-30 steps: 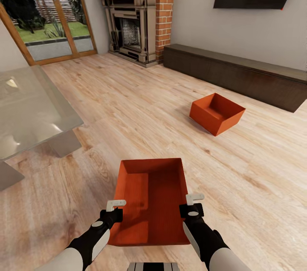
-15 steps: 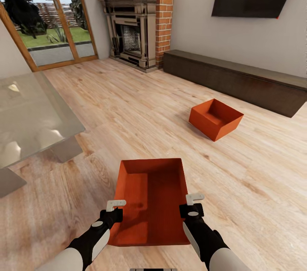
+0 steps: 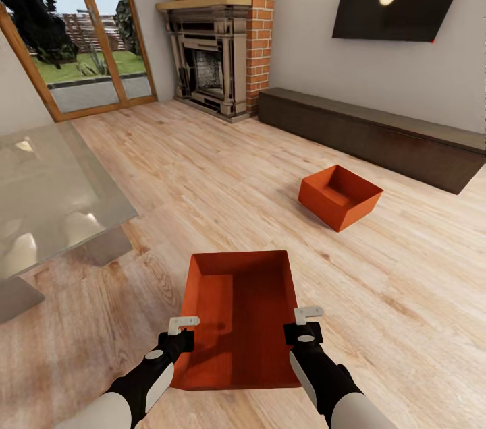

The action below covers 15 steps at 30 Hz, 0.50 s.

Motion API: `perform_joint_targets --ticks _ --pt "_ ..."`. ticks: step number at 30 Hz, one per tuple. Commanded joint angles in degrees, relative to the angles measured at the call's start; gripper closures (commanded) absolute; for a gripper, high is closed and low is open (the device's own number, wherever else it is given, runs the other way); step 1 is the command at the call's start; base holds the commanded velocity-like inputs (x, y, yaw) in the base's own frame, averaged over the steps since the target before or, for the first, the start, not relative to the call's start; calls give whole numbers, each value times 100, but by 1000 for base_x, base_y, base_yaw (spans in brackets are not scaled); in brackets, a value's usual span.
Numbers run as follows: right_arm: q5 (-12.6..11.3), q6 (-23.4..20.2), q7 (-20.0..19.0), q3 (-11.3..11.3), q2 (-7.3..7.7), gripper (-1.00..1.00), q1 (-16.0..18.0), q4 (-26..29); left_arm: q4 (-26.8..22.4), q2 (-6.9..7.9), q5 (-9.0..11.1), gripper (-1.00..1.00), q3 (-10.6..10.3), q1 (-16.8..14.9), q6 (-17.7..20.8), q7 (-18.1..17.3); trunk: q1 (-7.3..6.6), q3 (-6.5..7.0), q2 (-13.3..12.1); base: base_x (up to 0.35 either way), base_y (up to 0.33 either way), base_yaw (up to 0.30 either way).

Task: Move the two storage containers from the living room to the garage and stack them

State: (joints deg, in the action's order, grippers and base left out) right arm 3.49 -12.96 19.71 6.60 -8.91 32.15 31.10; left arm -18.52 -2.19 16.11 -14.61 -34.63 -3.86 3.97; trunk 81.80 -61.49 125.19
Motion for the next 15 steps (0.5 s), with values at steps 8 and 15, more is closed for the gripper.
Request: perform_joint_targets --ticks 8,15 --pt "-6 -22 -72 -1 -6 100 2 28 15 -1 67 100 -50 0 -19 62 -177 212 -321 0 0 0" --pt "-6 -22 -72 -1 -7 100 4 28 15 -1 67 100 -50 0 -19 60 -331 401 -601 0 0 0"
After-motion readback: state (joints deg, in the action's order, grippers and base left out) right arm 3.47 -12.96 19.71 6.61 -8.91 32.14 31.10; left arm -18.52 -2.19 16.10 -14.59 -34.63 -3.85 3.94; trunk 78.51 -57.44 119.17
